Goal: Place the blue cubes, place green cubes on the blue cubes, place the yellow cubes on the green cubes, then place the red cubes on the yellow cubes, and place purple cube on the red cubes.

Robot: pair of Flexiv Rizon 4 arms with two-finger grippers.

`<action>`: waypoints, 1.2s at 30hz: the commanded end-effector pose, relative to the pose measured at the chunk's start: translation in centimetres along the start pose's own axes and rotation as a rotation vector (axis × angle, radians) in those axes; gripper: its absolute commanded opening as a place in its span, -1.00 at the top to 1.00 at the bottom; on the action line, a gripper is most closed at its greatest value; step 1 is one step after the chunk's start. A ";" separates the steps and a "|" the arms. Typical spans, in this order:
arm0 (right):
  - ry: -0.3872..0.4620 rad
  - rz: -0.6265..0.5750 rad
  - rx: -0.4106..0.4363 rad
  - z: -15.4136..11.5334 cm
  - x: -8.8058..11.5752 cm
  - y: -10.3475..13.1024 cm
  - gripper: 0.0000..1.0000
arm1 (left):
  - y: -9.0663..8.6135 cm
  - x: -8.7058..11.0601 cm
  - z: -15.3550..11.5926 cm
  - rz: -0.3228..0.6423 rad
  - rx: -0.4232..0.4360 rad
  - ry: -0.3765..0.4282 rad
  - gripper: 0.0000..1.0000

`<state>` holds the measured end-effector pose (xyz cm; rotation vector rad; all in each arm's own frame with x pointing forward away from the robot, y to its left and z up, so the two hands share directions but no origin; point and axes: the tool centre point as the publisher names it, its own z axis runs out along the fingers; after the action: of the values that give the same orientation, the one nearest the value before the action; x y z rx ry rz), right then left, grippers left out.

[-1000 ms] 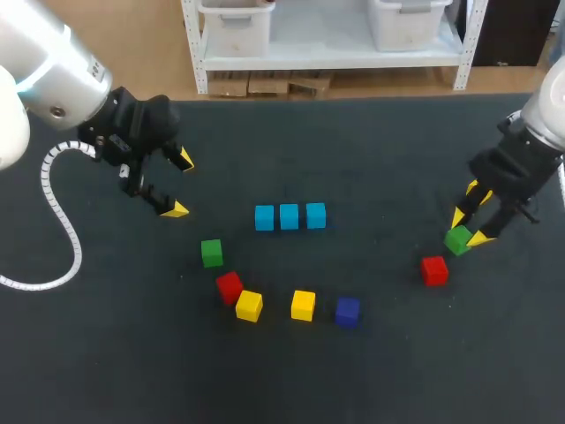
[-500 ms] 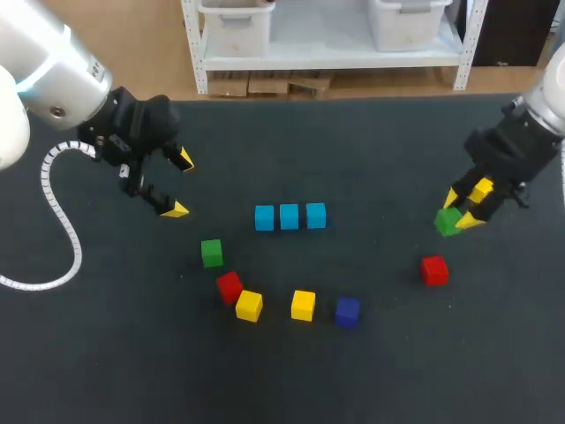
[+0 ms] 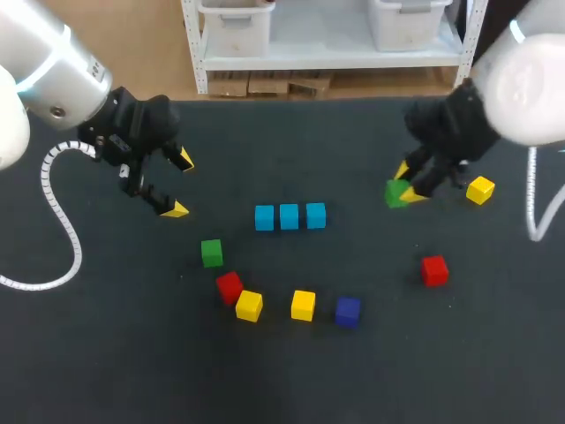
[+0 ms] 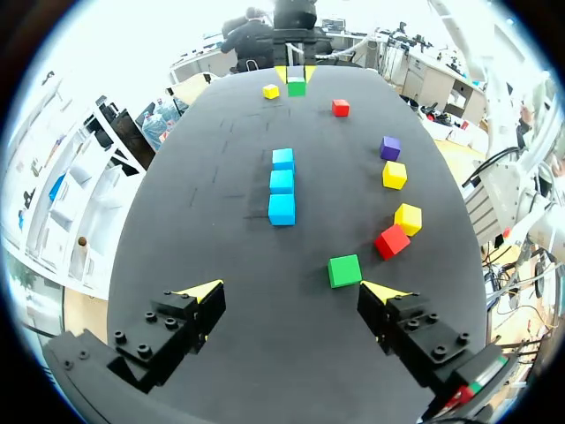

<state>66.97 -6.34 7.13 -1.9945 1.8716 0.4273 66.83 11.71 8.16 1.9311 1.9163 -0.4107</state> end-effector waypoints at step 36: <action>0.010 0.101 -0.041 8.2 -10.7 -3.2 1.00 | -0.1 0.1 0.0 0.004 -0.002 -0.004 -1.00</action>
<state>69.75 7.05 5.07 -1.9385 1.9896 0.4941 66.83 11.71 8.16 1.9310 1.9163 -0.4107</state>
